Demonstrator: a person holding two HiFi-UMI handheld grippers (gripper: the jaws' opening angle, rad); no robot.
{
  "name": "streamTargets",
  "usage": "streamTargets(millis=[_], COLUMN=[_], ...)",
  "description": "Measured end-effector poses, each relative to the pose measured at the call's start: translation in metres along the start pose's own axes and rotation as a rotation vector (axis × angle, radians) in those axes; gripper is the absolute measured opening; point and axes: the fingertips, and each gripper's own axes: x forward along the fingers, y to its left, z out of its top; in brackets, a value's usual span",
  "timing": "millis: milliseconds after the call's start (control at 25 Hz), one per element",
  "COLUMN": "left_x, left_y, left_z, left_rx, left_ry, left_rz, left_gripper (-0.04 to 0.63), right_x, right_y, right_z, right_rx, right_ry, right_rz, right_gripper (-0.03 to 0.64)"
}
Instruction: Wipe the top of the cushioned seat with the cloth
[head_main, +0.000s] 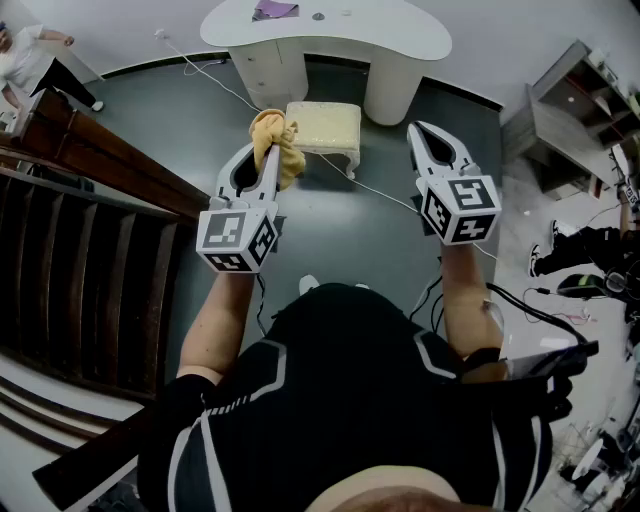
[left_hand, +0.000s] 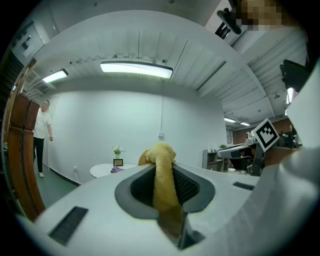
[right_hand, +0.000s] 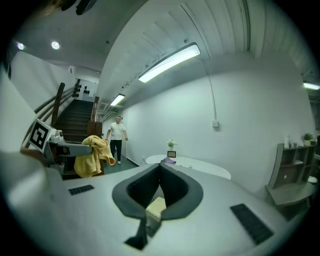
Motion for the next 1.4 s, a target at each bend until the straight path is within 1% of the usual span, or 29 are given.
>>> streamTargets(millis=[160,400,560,880,1200,1320,1400], left_x=[-0.004,-0.006,-0.005,0.003,0.020,0.028,0.043], left_y=[-0.003,-0.001,0.003,0.029,0.067,0.072,0.075], left_z=[-0.001,-0.002,-0.002,-0.009,-0.012,-0.012,-0.016], left_rx=[0.004,0.001,-0.011,-0.027,-0.040,-0.042,-0.033], left_ry=[0.003,0.005,0.011,0.011,0.007,0.018,0.022], left_rz=[-0.011,-0.010,-0.015,-0.053,-0.093,-0.097,-0.099], left_gripper=[0.064,0.064,0.064,0.064,0.064,0.064,0.064], right_x=[-0.003,-0.003,0.002,0.025,0.059,0.067,0.081], right_y=[0.005,0.009,0.011,0.026,0.039,0.035,0.025], right_z=[0.001,0.003,0.002,-0.005,0.005,0.008,0.006], right_rx=[0.036,0.010,0.011,0.015,-0.002,0.006,0.005], right_ry=[-0.019,-0.011,0.001,0.032,0.026,0.026,0.025], right_rz=[0.033,0.038,0.034,0.003,-0.025,-0.028,-0.022], right_gripper=[0.006,0.006,0.006,0.006,0.006,0.006,0.006])
